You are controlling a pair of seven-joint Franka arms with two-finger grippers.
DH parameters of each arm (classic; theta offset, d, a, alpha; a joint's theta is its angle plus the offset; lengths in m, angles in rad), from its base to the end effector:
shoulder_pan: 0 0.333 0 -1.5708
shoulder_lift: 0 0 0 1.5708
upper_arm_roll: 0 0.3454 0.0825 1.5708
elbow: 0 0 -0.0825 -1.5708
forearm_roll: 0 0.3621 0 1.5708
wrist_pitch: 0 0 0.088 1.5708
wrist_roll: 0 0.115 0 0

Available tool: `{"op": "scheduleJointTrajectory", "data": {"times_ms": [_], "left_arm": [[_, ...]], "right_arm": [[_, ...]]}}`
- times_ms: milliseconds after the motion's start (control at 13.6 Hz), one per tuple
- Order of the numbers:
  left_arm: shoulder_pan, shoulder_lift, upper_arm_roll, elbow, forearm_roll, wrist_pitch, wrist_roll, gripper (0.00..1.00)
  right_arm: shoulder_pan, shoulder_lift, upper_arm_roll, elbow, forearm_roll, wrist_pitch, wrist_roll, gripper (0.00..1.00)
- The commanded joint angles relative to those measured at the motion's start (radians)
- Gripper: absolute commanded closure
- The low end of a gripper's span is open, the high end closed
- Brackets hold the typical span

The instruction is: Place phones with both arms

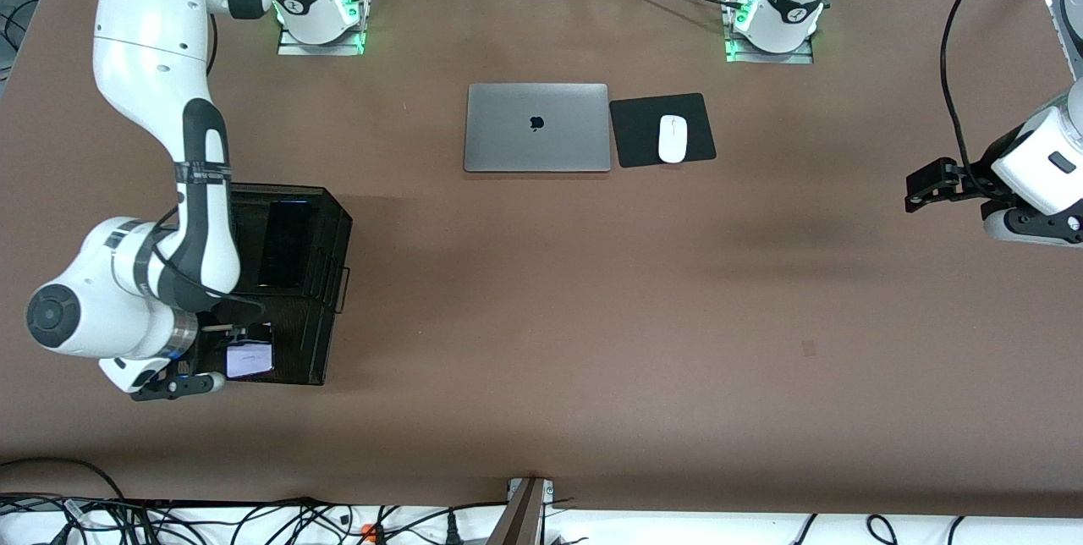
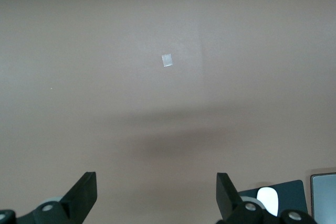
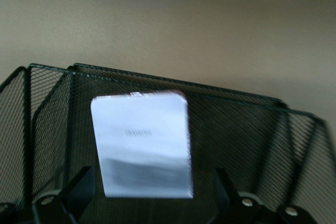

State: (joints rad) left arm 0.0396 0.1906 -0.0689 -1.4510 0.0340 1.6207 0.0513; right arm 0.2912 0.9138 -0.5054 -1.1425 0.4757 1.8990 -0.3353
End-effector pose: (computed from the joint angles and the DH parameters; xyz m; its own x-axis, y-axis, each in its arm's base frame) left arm 0.5989 -0.0096 0.5966 0.9965 -0.0812 -0.0215 -0.0816 -0.9965 -0.0198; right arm 0.7591 0.0000 0.3002 0.9926 0.1148 -0.0401 0.1122 -0.9917 -0.0620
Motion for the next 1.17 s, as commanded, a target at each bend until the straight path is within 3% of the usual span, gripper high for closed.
{"op": "scheduleJointTrajectory", "data": {"times_ms": [0, 294, 514, 661, 881, 1101], "left_arm": [[-0.003, -0.007, -0.003, 0.015, 0.015, -0.024, -0.018, 0.00], [0.000, -0.007, 0.001, 0.017, 0.015, -0.024, -0.015, 0.00], [0.002, -0.013, 0.001, 0.015, 0.015, -0.024, -0.016, 0.00], [0.000, -0.013, 0.000, 0.017, 0.017, -0.024, -0.016, 0.00], [0.000, -0.013, 0.000, 0.017, 0.018, -0.024, -0.016, 0.00], [0.002, -0.013, 0.001, 0.017, 0.017, -0.024, -0.010, 0.00]], "right_arm": [[0.017, -0.110, -0.062, -0.003, -0.015, -0.150, -0.014, 0.00], [0.057, -0.292, -0.065, -0.040, -0.155, -0.289, -0.008, 0.00], [0.094, -0.465, -0.065, -0.190, -0.227, -0.334, 0.005, 0.00], [0.111, -0.586, -0.042, -0.291, -0.331, -0.327, 0.095, 0.00], [0.042, -0.725, 0.123, -0.381, -0.480, -0.324, 0.247, 0.00], [-0.257, -0.814, 0.434, -0.427, -0.528, -0.327, 0.291, 0.00]]}}
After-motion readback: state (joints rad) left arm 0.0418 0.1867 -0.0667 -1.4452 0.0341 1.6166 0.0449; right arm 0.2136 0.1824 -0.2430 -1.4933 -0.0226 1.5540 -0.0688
